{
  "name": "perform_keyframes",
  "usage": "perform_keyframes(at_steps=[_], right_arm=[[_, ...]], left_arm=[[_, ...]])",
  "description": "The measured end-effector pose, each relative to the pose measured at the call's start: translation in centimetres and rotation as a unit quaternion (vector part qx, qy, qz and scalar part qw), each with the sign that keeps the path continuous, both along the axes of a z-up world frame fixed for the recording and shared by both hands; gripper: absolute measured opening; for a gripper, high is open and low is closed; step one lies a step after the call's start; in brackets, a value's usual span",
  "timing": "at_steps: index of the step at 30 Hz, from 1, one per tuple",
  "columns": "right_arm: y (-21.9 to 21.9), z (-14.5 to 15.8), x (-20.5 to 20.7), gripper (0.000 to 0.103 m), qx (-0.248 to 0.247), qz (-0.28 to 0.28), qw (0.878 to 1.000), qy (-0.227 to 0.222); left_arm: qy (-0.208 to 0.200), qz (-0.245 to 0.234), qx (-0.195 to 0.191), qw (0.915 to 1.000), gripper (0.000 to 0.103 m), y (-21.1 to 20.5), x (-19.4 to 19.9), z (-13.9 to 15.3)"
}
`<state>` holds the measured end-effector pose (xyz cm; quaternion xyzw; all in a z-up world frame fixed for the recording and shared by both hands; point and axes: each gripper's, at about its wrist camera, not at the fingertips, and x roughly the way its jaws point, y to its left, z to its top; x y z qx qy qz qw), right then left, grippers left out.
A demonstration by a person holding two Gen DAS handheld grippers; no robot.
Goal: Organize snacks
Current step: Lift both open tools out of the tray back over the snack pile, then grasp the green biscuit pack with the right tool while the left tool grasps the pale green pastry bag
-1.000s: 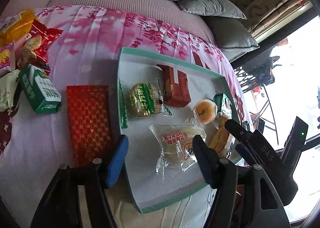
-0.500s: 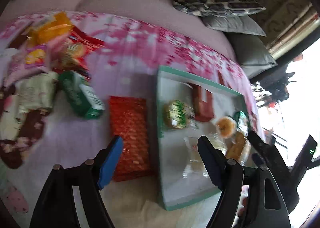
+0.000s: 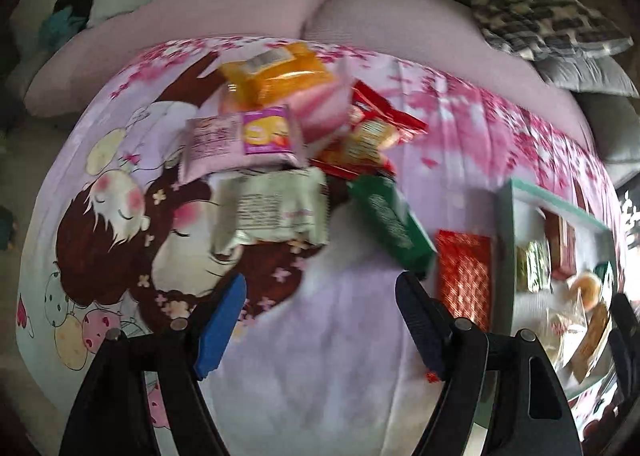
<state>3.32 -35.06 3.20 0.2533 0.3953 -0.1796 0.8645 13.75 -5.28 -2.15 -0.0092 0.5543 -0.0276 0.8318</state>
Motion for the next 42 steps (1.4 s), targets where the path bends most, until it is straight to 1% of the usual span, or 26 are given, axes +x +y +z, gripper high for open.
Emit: perform_keyframes(at_steps=[5, 9, 14, 17, 21, 25, 27, 30, 31, 33, 36, 37, 39, 42], right_arm=[[3.6, 0.2, 1.3, 0.103, -0.017, 0.046, 0.999, -0.005], [6.1, 0.2, 2.1, 0.103, -0.025, 0.075, 0.997, -0.010], [8.6, -0.1, 2.9, 0.103, -0.032, 0.105, 0.994, -0.010], [9.7, -0.2, 3.2, 0.103, -0.036, 0.118, 0.992, -0.010], [11.0, -0.4, 3.8, 0.103, -0.034, 0.137, 0.990, -0.009], [11.8, -0.7, 4.5, 0.103, -0.032, 0.148, 0.988, -0.005], [12.2, -0.9, 5.0, 0.103, -0.028, 0.156, 0.987, -0.003], [13.1, -0.9, 5.6, 0.103, -0.040, 0.168, 0.985, 0.001], [13.5, -1.0, 5.8, 0.103, -0.047, 0.173, 0.984, 0.004], [13.8, -1.2, 6.2, 0.103, -0.055, 0.177, 0.983, 0.010], [14.5, -1.5, 7.0, 0.099, -0.060, 0.188, 0.980, 0.017], [14.8, -1.6, 7.3, 0.096, -0.063, 0.194, 0.979, 0.020], [15.4, -1.8, 8.0, 0.093, -0.067, 0.204, 0.976, 0.025], [16.4, -2.4, 9.0, 0.086, -0.069, 0.223, 0.972, 0.034]], left_arm=[[-0.014, 0.028, 0.004, 0.9995, 0.078, 2.4, 0.3, 0.4], [-0.010, 0.043, -0.005, 0.9990, 0.078, 3.7, 0.7, 0.4], [-0.008, 0.051, -0.013, 0.9986, 0.078, 4.8, 1.2, 0.4], [-0.004, 0.053, -0.020, 0.9984, 0.078, 5.4, 1.5, 0.3], [0.005, 0.061, -0.020, 0.9979, 0.078, 6.6, 2.2, 0.0], [0.017, 0.069, -0.036, 0.9968, 0.078, 7.8, 3.0, -0.4], [0.021, 0.073, -0.035, 0.9965, 0.078, 8.1, 3.5, -0.6], [0.020, 0.074, -0.029, 0.9966, 0.078, 8.3, 4.4, -1.0], [0.019, 0.074, -0.034, 0.9965, 0.078, 8.3, 4.7, -1.1], [0.026, 0.070, -0.061, 0.9953, 0.078, 8.3, 5.4, -1.4], [0.034, 0.059, -0.092, 0.9934, 0.078, 7.9, 6.1, -1.9], [0.034, 0.055, -0.094, 0.9935, 0.078, 7.7, 6.2, -2.0], [0.035, 0.045, -0.094, 0.9939, 0.078, 7.2, 6.5, -2.2], [0.039, 0.040, -0.104, 0.9930, 0.078, 6.7, 7.1, -2.7]])
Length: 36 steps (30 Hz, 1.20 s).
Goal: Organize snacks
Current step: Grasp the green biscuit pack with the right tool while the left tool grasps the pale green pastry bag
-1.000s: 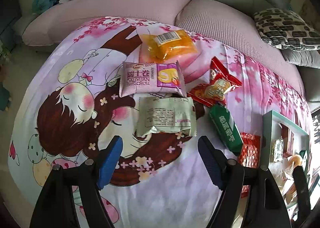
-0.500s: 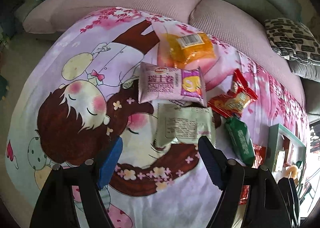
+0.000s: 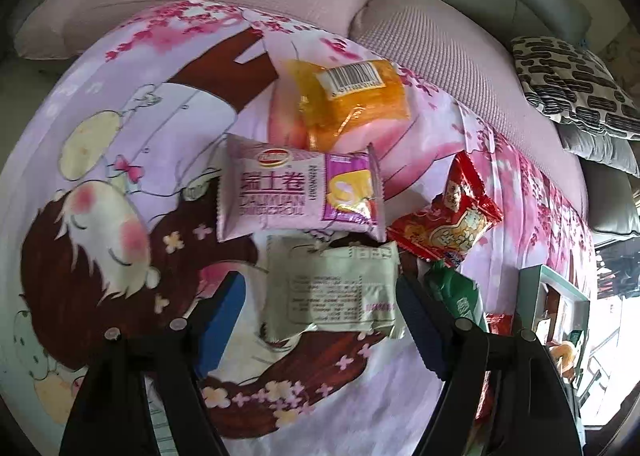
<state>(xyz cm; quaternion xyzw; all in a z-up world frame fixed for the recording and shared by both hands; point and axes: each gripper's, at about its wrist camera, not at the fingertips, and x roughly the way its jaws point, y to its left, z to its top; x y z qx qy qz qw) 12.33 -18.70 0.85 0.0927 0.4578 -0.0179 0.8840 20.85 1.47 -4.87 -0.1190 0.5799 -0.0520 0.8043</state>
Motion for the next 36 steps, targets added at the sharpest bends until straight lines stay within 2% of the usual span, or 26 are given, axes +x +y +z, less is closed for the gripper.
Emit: perform_keyframes(at_steps=[7, 9, 18, 23, 25, 29, 31, 36], right_arm=[[2.2, -1.5, 1.8, 0.077, -0.012, 0.042, 0.999, 0.025], [2.7, -2.0, 2.3, 0.077, -0.014, 0.049, 0.998, 0.030], [4.2, -3.7, 4.3, 0.062, -0.017, 0.070, 0.996, 0.047], [4.3, -4.1, 4.9, 0.044, -0.017, 0.068, 0.996, 0.049], [4.2, -4.2, 4.9, 0.039, -0.013, 0.066, 0.996, 0.051], [3.8, -4.2, 4.8, 0.031, -0.004, 0.060, 0.997, 0.056], [3.8, -4.1, 4.7, 0.030, -0.001, 0.062, 0.996, 0.058], [3.9, -4.0, 4.5, 0.027, 0.001, 0.063, 0.996, 0.058]], left_arm=[[0.023, -0.020, -0.020, 0.9993, 0.078, -1.3, 1.2, -1.7], [0.026, -0.022, -0.014, 0.9993, 0.078, -1.7, 1.4, -2.1], [0.025, -0.035, 0.031, 0.9986, 0.078, -3.2, 2.1, -2.7], [0.026, -0.033, 0.036, 0.9985, 0.077, -3.4, 2.4, -2.9], [0.026, -0.033, 0.043, 0.9982, 0.071, -3.4, 2.4, -2.9], [0.024, -0.032, 0.047, 0.9981, 0.067, -2.6, 1.8, -2.6], [0.023, -0.028, 0.051, 0.9980, 0.058, -2.2, 1.6, -2.5], [0.023, -0.019, 0.038, 0.9988, 0.057, -1.4, 1.5, -2.3]])
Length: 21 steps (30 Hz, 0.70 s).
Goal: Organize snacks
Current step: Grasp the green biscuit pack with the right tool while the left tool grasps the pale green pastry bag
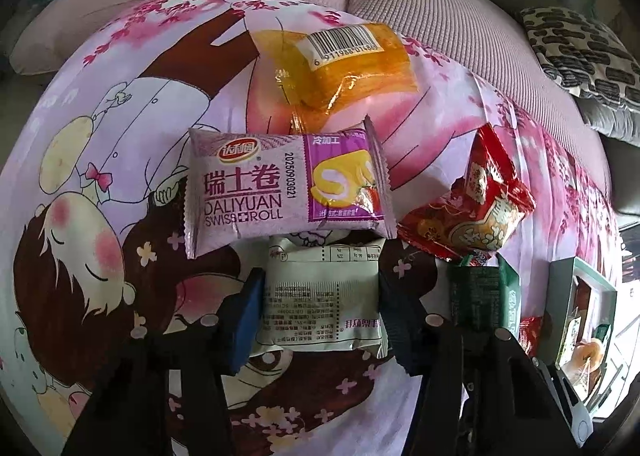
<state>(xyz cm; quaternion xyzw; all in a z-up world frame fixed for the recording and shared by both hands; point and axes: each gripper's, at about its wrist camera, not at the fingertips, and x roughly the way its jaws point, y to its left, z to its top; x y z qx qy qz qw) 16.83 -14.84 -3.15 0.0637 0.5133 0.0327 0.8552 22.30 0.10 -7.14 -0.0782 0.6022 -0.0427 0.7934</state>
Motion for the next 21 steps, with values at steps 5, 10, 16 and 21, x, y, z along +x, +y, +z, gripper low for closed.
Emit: perform_keyframes(at_steps=[5, 10, 16, 21], right_arm=[[-0.2, 0.2, -0.2, 0.026, 0.005, -0.007, 1.000, 0.001], [-0.3, 0.9, -0.9, 0.026, 0.009, -0.006, 1.000, -0.011], [-0.4, 2.7, -2.0, 0.026, 0.012, -0.006, 0.999, -0.033], [-0.8, 4.1, -3.1, 0.026, 0.015, -0.012, 0.999, -0.048]], left_arm=[[-0.002, 0.014, -0.009, 0.9999, 0.056, 0.9, -0.2, 0.5], [-0.011, 0.026, -0.014, 0.9995, 0.056, 1.8, -0.7, 1.6], [-0.034, 0.028, -0.020, 0.9988, 0.056, 1.9, -1.5, 3.4], [-0.049, 0.029, -0.023, 0.9981, 0.056, 1.8, -2.0, 4.7]])
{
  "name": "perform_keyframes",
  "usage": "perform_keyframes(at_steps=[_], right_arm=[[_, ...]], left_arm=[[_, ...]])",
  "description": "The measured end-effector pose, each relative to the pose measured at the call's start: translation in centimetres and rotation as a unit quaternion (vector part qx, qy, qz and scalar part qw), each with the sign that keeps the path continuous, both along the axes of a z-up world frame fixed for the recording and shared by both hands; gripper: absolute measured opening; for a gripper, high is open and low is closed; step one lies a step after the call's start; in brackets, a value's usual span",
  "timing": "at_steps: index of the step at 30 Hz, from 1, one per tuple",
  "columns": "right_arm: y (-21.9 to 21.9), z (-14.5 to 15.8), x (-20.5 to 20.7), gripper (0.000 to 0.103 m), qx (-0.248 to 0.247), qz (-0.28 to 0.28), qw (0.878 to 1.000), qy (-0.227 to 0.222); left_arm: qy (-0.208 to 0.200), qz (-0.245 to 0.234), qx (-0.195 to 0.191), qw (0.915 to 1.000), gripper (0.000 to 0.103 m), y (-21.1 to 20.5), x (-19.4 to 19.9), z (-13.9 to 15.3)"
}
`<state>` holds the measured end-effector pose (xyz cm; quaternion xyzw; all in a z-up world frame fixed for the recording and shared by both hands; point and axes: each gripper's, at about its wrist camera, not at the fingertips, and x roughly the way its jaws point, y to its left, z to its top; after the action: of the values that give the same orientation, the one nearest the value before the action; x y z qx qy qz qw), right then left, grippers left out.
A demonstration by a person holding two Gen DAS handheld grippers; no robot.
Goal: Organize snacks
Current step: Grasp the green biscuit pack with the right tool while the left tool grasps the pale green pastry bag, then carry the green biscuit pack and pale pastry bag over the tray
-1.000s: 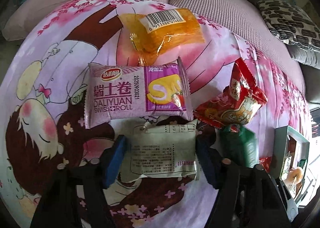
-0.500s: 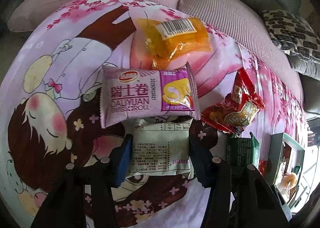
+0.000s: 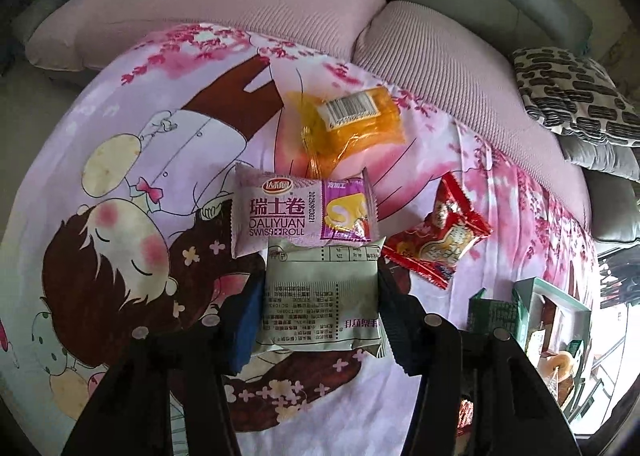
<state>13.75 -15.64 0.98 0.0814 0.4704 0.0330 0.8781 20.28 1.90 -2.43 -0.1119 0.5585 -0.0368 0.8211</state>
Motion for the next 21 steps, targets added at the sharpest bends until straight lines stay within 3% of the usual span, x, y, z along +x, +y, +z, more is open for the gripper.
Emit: perform_keyframes(at_steps=[9, 21], right_arm=[[-3.0, 1.8, -2.0, 0.026, 0.001, -0.045, 0.999, -0.011], [-11.2, 3.5, -4.3, 0.026, -0.005, -0.164, 0.986, -0.028]], left_arm=[[-0.022, -0.013, -0.007, 0.9996, 0.056, -1.4, -1.0, 2.2], [-0.046, -0.070, -0.013, 0.9964, 0.056, -6.0, -2.6, 4.0]])
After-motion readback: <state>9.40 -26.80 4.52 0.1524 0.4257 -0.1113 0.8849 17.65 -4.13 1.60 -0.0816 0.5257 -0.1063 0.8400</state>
